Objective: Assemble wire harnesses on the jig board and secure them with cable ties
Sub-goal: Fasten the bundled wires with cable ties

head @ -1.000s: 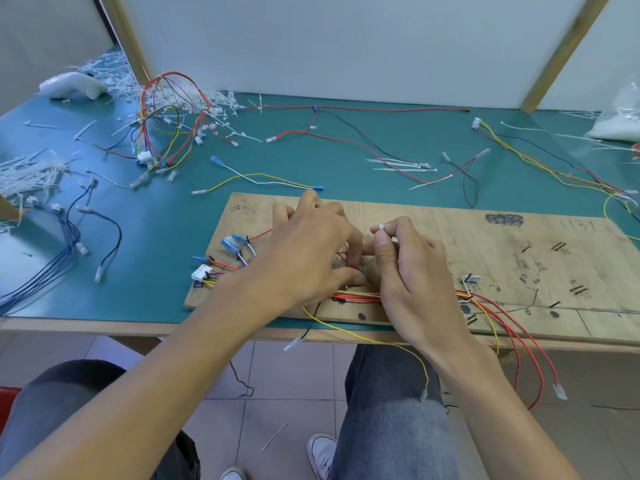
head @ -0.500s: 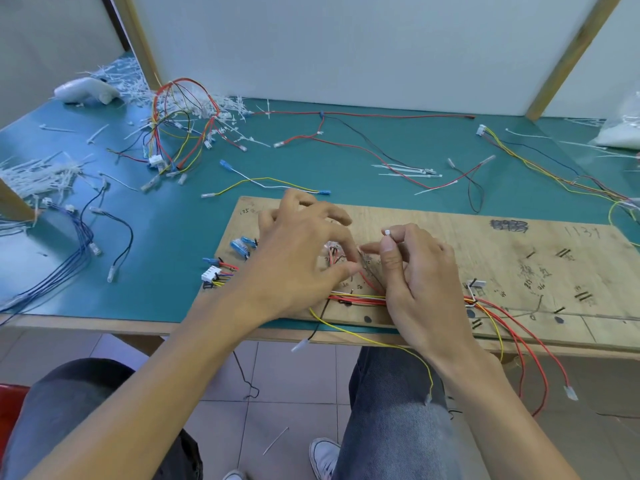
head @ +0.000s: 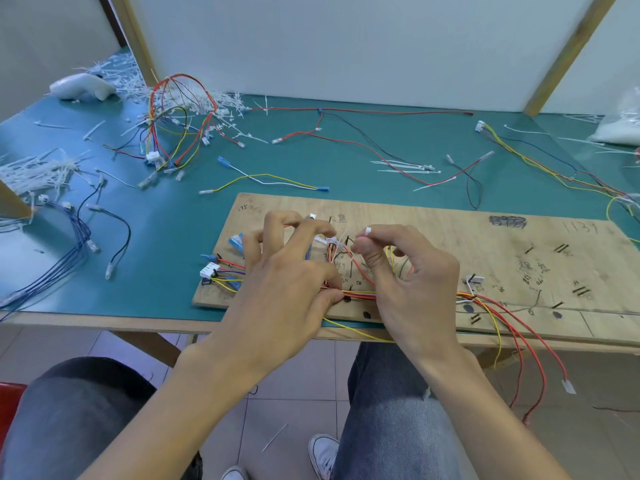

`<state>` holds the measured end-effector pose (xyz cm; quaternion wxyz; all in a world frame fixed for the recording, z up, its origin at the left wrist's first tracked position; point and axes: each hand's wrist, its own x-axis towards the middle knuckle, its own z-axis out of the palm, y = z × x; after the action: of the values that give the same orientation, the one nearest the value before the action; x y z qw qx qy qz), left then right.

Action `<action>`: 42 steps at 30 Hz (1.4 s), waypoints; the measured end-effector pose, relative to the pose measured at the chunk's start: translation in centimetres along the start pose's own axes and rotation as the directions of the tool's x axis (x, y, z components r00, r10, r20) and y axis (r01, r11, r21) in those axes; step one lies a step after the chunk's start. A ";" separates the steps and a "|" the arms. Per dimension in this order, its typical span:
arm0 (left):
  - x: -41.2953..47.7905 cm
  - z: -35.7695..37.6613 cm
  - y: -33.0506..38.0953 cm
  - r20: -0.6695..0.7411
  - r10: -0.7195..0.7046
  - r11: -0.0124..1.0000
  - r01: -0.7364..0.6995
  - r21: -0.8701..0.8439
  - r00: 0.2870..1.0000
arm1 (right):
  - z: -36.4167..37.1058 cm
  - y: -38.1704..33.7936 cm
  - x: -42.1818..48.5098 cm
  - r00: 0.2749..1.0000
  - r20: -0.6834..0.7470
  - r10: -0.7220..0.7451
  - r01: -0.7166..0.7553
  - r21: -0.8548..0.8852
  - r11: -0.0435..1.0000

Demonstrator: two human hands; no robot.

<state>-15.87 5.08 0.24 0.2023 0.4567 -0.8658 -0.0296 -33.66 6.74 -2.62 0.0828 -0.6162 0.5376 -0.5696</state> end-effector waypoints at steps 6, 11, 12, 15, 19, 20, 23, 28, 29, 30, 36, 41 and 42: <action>0.1 0.4 0.0 -0.008 0.030 0.999 -0.029 0.046 1.000 | 0.1 0.3 0.0 0.999 0.039 -0.008 0.010 -0.055 0.998; 0.1 0.8 -0.1 -0.003 0.068 0.990 -0.067 0.121 0.998 | 0.1 0.1 0.1 0.995 0.093 -0.045 0.060 -0.159 0.985; 0.2 0.9 0.0 -0.006 0.076 0.988 -0.075 0.136 0.997 | 0.1 0.2 0.2 0.996 0.085 -0.041 0.054 -0.159 0.986; 0.2 1.2 -0.1 -0.032 0.098 0.983 -0.091 0.162 0.995 | 0.2 0.2 0.3 0.992 0.112 -0.050 0.071 -0.191 0.979; -0.1 1.5 -0.4 -0.054 0.107 0.978 -0.095 0.186 0.993 | 0.3 0.2 -0.4 0.978 0.184 -0.093 0.135 -0.232 0.963; -0.1 1.5 -0.4 -0.061 0.111 0.979 -0.099 0.181 0.992 | 0.1 0.3 -0.4 0.976 0.198 -0.093 0.139 -0.232 0.963; -0.6 1.2 -0.4 -0.109 0.099 0.991 -0.088 0.096 0.989 | -0.8 0.6 -0.6 0.962 0.261 -0.081 0.145 -0.236 0.961; -3.3 0.8 -0.7 -0.206 0.129 0.984 -0.151 -0.095 0.970 | -1.3 0.5 -1.1 0.952 0.295 -0.083 0.143 -0.187 0.972; -3.7 0.8 -0.6 -0.182 0.163 0.978 -0.183 -0.097 0.970 | -1.3 0.5 -1.1 0.958 0.278 -0.071 0.125 -0.180 0.976; -3.9 0.9 -0.5 -0.146 0.193 0.975 -0.207 -0.085 0.970 | -1.2 0.5 -1.1 0.964 0.261 -0.059 0.109 -0.180 0.978; -3.8 0.9 0.2 -0.035 0.235 0.967 -0.238 -0.091 0.971 | -1.2 0.5 -1.1 0.962 0.272 -0.006 0.057 -0.182 0.982; -3.5 0.7 0.1 -0.082 0.247 0.961 -0.255 -0.109 0.966 | -1.1 0.6 -1.1 0.962 0.273 0.000 0.055 -0.193 0.980; -3.4 0.7 0.1 -0.097 0.246 0.962 -0.255 -0.096 0.964 | -1.0 0.6 -1.1 0.962 0.274 0.001 0.054 -0.192 0.980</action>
<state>-14.54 7.77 -1.45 0.2651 0.3328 -0.9045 -0.0311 -34.60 7.84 -3.40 0.0869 -0.7010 0.5666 -0.4242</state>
